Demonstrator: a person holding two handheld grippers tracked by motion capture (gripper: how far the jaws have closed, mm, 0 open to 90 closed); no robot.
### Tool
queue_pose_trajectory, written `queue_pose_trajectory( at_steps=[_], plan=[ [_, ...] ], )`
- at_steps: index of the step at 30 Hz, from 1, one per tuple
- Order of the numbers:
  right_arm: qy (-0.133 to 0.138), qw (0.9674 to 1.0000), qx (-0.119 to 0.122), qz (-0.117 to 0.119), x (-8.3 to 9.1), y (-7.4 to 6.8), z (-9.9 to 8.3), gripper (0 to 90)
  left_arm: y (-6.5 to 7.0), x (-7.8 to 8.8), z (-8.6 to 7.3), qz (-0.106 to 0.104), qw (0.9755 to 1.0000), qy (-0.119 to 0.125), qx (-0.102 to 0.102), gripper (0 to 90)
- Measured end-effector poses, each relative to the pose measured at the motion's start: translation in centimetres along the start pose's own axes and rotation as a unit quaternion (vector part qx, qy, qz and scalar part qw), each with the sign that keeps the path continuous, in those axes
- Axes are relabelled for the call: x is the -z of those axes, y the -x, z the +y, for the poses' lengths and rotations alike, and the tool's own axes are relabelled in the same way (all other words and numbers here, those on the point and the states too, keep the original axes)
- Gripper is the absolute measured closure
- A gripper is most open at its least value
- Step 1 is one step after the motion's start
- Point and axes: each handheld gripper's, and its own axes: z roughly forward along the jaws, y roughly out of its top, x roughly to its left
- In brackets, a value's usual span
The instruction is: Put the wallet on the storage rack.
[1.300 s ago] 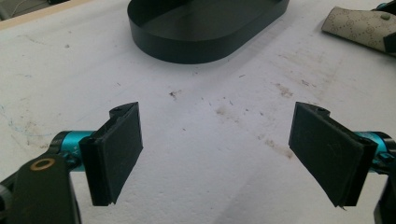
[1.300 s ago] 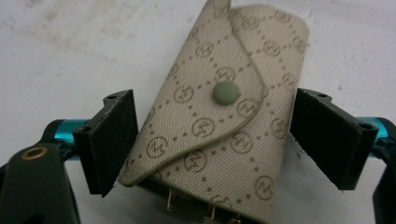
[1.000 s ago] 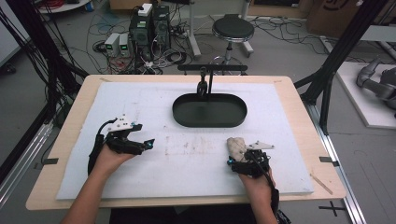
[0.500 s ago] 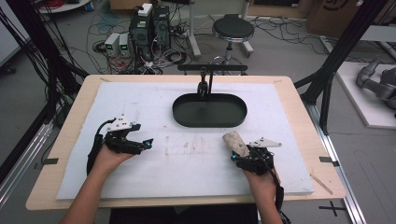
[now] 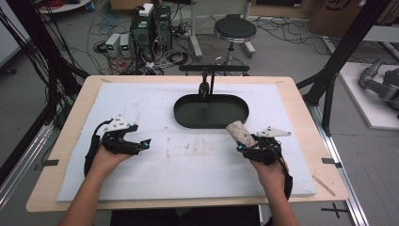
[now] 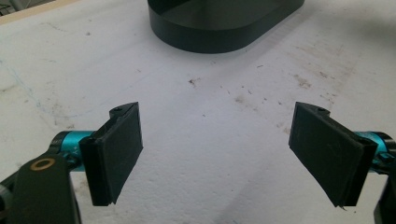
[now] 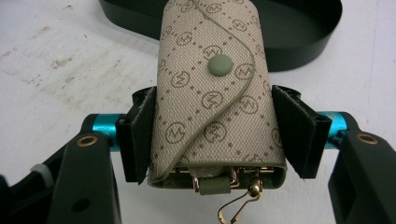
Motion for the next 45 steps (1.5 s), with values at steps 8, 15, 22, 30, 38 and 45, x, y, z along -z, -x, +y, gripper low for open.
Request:
queue_pose_trajectory(
  at_steps=[8,15,22,30,38,45],
  plan=[
    [-0.004,0.9979,0.059,0.028,-0.7,0.1,3.2,35.9,-0.3,0.7,-0.3,0.006,1.0,0.0,0.002,17.4],
    [-0.019,0.9954,0.081,0.047,-2.4,0.4,5.4,35.9,-0.4,0.9,-0.4,0.012,0.9999,0.003,0.006,17.4],
    [-0.031,0.9914,0.114,0.057,-4.1,0.5,7.7,35.9,-0.7,1.1,-0.5,0.016,0.9998,0.003,0.011,17.4],
    [-0.035,0.9892,0.116,0.082,-6.6,1.1,9.6,35.9,-0.8,1.0,-0.6,0.017,0.9998,0.002,0.013,17.4],
    [-0.052,0.9887,0.115,0.081,-9.2,1.4,10.8,35.8,-0.8,0.9,-0.7,0.018,0.9998,-0.001,0.012,17.4],
    [-0.078,0.9863,0.121,0.081,-11.7,1.5,11.2,35.8,-0.9,0.9,-0.7,0.019,0.9997,-0.001,0.013,17.4]
  ],
)
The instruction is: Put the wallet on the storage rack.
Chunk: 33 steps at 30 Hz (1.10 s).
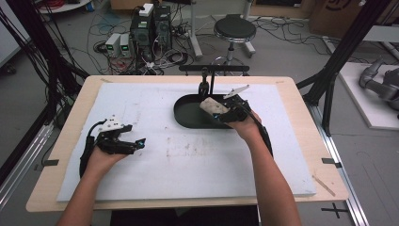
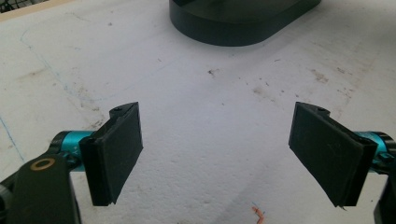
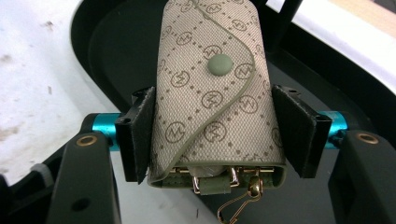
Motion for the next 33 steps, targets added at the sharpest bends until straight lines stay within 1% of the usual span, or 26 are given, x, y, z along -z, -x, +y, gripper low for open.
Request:
queue_pose_trajectory(
  at_steps=[2,4,7,9,10,12,13,14,15,16,17,18,19,20,21,24,25,26,27,28,32,33],
  plan=[
    [-0.009,1.0,0.004,-0.001,-0.5,0.2,0.2,35.9,0.0,0.0,0.0,0.001,1.0,-0.001,0.0,17.4],
    [-0.009,1.0,0.003,-0.003,-0.9,0.4,0.3,35.9,0.0,0.0,0.0,0.002,1.0,-0.002,-0.002,17.4],
    [-0.017,0.9998,0.005,-0.006,-1.4,0.5,0.5,35.8,-0.1,0.0,0.0,0.003,1.0,-0.001,0.001,17.4],
    [-0.014,0.9999,0.003,-0.009,-2.1,0.7,0.6,35.8,-0.1,-0.1,-0.1,0.002,1.0,-0.001,0.001,17.4],
    [-0.014,0.9999,0.003,-0.009,-2.1,0.7,0.6,35.8,-0.1,0.0,-0.1,0.002,1.0,-0.002,0.0,17.4],
    [-0.024,0.9997,-0.003,-0.01,-2.6,0.8,0.4,35.8,-0.2,0.0,-0.1,0.002,1.0,-0.003,-0.001,17.4],
    [-0.037,0.9993,-0.002,-0.007,-3.3,0.9,0.2,35.9,-0.2,-0.1,-0.1,0.003,1.0,-0.004,0.0,17.4],
    [-0.037,0.9993,-0.002,-0.007,-3.3,0.9,0.2,35.9,-0.2,-0.1,-0.1,0.003,1.0,-0.003,0.001,17.4],
    [-0.045,0.9989,-0.003,-0.009,-3.6,0.9,0.1,35.9,-0.2,-0.1,-0.1,0.004,1.0,-0.005,-0.001,17.4],
    [-0.052,0.9986,-0.005,-0.009,-3.8,0.9,0.1,35.8,-0.2,-0.1,-0.2,0.004,1.0,-0.004,0.0,17.4],
    [-0.057,0.9982,-0.017,-0.001,-4.1,1.2,-0.1,35.4,-0.2,-0.1,-0.2,0.005,1.0,-0.006,0.002,17.4],
    [-0.057,0.9982,-0.017,-0.001,-4.1,1.2,-0.1,35.4,-0.2,-0.1,-0.2,0.005,1.0,-0.006,0.002,17.4],
    [-0.065,0.9974,-0.029,0.011,-4.4,1.4,-0.4,34.1,-0.3,-0.2,-0.2,0.004,1.0,-0.009,0.0,17.4],
    [-0.065,0.9974,-0.029,0.011,-4.4,1.4,-0.4,34.1,-0.3,-0.2,-0.2,0.004,1.0,-0.009,0.0,17.4],
    [-0.077,0.9964,-0.034,0.011,-4.5,1.5,-0.5,32.5,-0.2,-0.2,-0.2,0.002,1.0,-0.008,-0.001,17.4],
    [-0.076,0.9964,-0.038,0.012,-4.4,1.5,-0.4,31.3,-0.2,-0.2,-0.2,0.002,1.0,-0.008,-0.002,17.4],
    [-0.068,0.9969,-0.04,0.004,-4.2,1.5,-0.3,26.1,-0.1,-0.2,-0.2,0.002,1.0,-0.009,-0.002,17.4],
    [-0.066,0.997,-0.039,0.003,-4.2,1.5,-0.3,23.7,-0.1,-0.2,-0.2,0.002,1.0,-0.009,-0.002,17.4],
    [-0.066,0.997,-0.039,0.003,-4.2,1.5,-0.3,23.7,-0.1,-0.2,-0.2,0.002,1.0,-0.009,-0.003,17.4],
    [-0.062,0.997,-0.046,0.002,-3.9,1.5,-0.3,21.7,-0.1,-0.2,-0.2,0.002,1.0,-0.009,-0.002,17.4],
    [-0.059,0.9972,-0.046,0.001,-3.3,1.6,-0.3,20.5,-0.2,-0.2,-0.2,0.003,1.0,-0.009,-0.002,17.4],
    [-0.052,0.9976,-0.046,0.001,-2.7,1.6,-0.2,20.5,-0.2,-0.2,-0.2,0.003,1.0,-0.008,-0.001,17.4]
  ],
)
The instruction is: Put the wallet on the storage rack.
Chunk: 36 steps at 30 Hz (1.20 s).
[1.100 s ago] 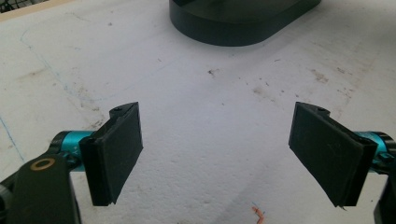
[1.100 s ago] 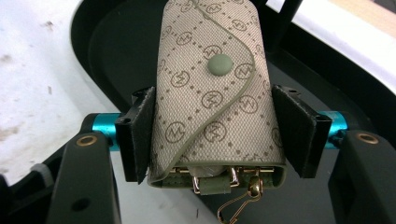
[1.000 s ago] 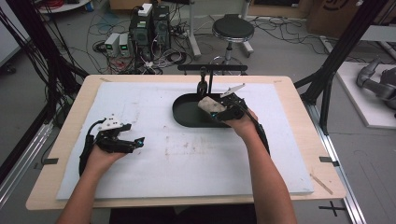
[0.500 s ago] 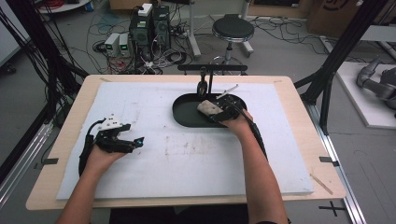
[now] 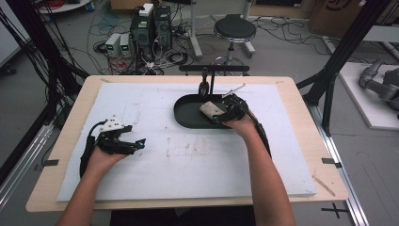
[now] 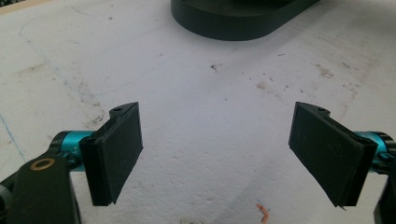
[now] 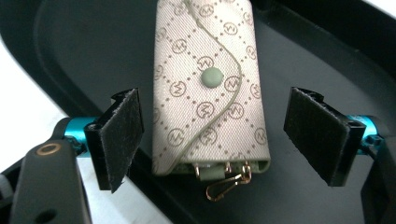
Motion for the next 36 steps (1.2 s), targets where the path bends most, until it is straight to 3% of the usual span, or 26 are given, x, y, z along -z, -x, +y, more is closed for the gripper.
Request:
queue_pose_trajectory(
  at_steps=[8,12,17,22,27,36],
  plan=[
    [0.032,0.9995,0.001,0.003,3.3,-0.5,-0.3,20.5,0.3,-0.1,0.1,-0.003,1.0,0.001,-0.002,17.4],
    [0.034,0.9994,-0.005,0.002,4.5,-0.5,-0.6,20.5,0.5,-0.1,0.2,-0.009,0.9999,0.004,-0.005,17.4],
    [0.062,0.998,-0.008,-0.006,6.8,-0.8,-1.2,20.5,0.8,-0.2,0.3,-0.022,0.9997,0.011,-0.004,17.4],
    [0.081,0.9967,-0.005,-0.008,8.3,-1.0,-2.7,20.5,0.7,0.0,0.3,-0.02,0.9996,0.018,-0.005,17.4],
    [0.102,0.9944,-0.018,-0.016,10.1,-0.7,-5.2,20.5,0.7,0.1,0.3,-0.018,0.9996,0.02,-0.005,17.4],
    [0.14,0.9892,-0.04,-0.016,11.3,-0.9,-8.5,19.0,0.7,0.1,0.2,-0.019,0.9995,0.022,-0.009,17.4]
  ],
)
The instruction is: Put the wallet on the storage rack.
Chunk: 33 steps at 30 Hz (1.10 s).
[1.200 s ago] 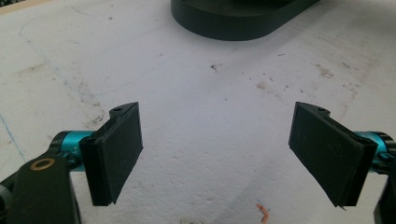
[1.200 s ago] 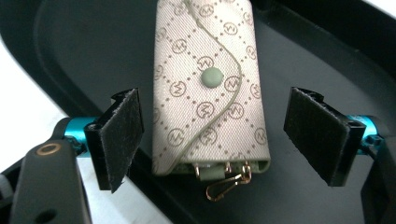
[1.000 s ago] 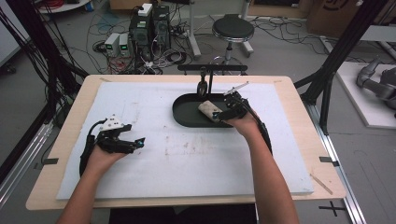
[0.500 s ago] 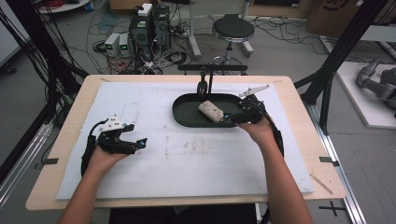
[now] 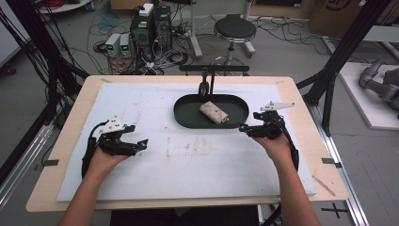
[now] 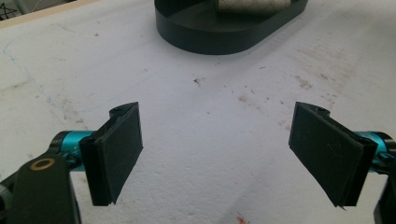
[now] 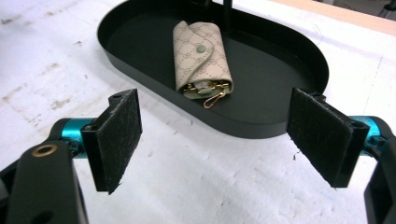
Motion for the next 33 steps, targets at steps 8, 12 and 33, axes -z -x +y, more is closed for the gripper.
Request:
queue_pose_trajectory(
  at_steps=[8,12,33],
  plan=[
    [0.029,0.9994,-0.02,0.003,0.9,-0.8,-2.0,19.0,0.0,-0.1,-0.1,-0.002,1.0,0.004,0.004,17.4],
    [0.054,0.9981,-0.029,0.004,1.7,-1.6,-3.4,19.0,-0.1,-0.2,-0.2,-0.001,1.0,0.001,0.006,17.4],
    [0.056,0.995,-0.067,-0.048,2.9,0.4,-8.6,17.7,-0.3,-0.3,-0.5,-0.003,1.0,-0.003,0.005,17.4]
  ],
)
